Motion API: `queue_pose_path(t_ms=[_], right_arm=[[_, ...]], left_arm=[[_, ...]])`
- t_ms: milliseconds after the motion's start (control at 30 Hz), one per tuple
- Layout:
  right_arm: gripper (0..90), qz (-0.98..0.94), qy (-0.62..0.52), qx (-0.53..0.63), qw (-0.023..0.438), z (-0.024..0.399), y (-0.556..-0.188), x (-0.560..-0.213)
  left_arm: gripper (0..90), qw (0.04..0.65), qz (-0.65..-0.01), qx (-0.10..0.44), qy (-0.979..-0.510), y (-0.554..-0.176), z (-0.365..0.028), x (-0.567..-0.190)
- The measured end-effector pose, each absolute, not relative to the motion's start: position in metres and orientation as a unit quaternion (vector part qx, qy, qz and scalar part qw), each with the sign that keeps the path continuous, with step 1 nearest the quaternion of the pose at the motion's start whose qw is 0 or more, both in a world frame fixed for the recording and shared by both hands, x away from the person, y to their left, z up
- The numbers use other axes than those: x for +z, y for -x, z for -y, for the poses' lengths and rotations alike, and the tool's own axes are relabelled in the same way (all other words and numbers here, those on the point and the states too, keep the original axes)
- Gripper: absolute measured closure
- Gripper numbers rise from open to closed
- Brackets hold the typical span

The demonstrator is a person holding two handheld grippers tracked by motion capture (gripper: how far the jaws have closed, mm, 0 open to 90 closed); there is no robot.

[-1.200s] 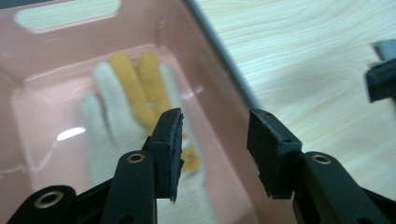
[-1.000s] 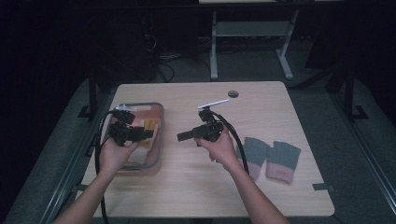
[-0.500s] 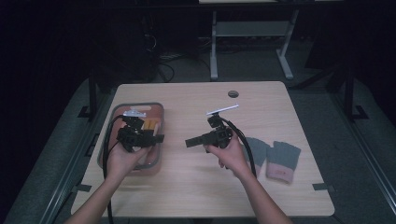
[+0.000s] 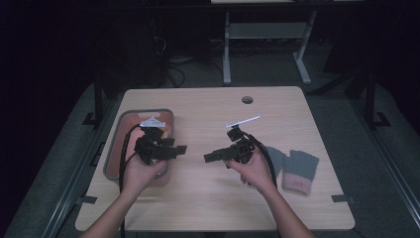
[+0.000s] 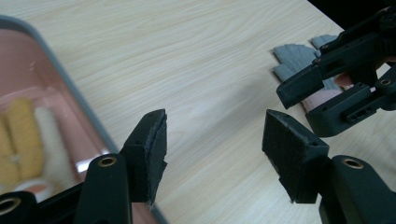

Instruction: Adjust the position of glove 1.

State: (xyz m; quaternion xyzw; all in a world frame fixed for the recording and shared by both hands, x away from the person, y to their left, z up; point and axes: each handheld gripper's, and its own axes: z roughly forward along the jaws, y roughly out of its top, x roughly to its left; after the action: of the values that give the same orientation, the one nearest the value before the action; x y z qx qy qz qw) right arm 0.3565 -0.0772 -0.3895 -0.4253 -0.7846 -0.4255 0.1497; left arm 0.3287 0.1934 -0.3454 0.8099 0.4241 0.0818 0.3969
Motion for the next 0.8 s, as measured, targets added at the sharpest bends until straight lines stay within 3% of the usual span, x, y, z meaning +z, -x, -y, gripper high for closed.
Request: queue_pose_path(t_ms=[800], right_arm=[[39.4,0.775,0.444,-0.430,0.129,0.149,-0.339,-0.403]], left_arm=[[36.5,0.409,-0.392,0.059,-0.822,-0.332,-0.136,-0.351]])
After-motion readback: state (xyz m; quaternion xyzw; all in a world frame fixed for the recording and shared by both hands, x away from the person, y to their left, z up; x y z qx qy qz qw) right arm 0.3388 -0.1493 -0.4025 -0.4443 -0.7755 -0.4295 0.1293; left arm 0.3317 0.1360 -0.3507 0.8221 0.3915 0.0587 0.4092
